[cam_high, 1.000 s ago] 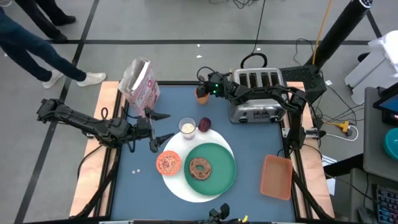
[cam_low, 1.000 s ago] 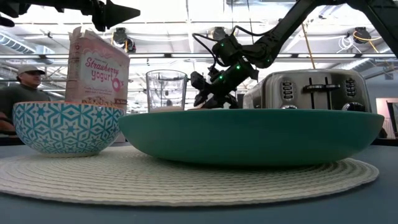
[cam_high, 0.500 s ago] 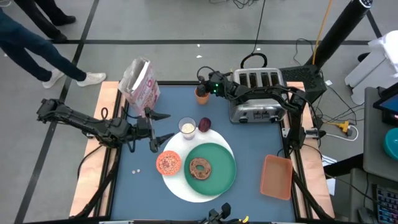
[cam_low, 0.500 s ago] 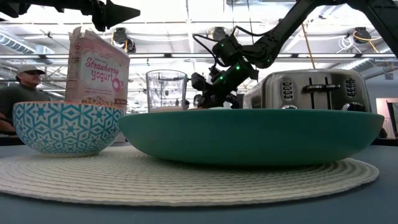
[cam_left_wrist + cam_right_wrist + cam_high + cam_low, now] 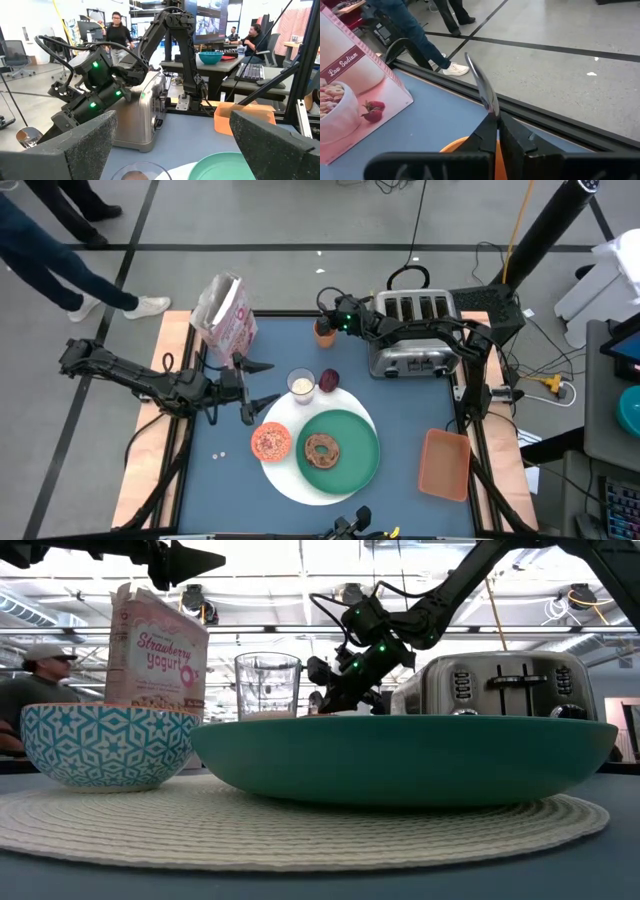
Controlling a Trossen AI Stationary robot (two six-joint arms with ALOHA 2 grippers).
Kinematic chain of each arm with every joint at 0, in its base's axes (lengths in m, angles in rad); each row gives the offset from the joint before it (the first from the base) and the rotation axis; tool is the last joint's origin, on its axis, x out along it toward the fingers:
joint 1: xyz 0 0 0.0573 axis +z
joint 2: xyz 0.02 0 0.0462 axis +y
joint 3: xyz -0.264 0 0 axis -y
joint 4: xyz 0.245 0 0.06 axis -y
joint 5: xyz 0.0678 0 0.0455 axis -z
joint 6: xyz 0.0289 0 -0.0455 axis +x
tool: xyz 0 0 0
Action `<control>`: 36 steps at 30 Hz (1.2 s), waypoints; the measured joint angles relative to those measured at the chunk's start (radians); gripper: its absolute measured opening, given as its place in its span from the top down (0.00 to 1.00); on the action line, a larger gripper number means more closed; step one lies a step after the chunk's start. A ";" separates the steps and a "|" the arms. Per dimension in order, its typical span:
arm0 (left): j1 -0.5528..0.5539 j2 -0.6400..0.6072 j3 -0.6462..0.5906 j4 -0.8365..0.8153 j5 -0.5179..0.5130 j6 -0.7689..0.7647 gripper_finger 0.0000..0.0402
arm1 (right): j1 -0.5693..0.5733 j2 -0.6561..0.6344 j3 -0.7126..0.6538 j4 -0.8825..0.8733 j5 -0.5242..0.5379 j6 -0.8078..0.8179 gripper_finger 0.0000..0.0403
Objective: Arrange a breakfast setting
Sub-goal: Put the blue spoon on the left side of the orange bowl
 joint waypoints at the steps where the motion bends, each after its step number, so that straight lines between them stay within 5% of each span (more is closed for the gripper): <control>1: 0.000 0.000 0.000 0.000 0.000 0.000 0.02 | 0.000 0.000 0.000 0.000 0.000 0.000 0.98; 36: 0.000 0.000 0.000 0.001 0.000 0.002 0.02 | 0.027 -0.127 -0.001 0.021 -0.004 -0.083 0.99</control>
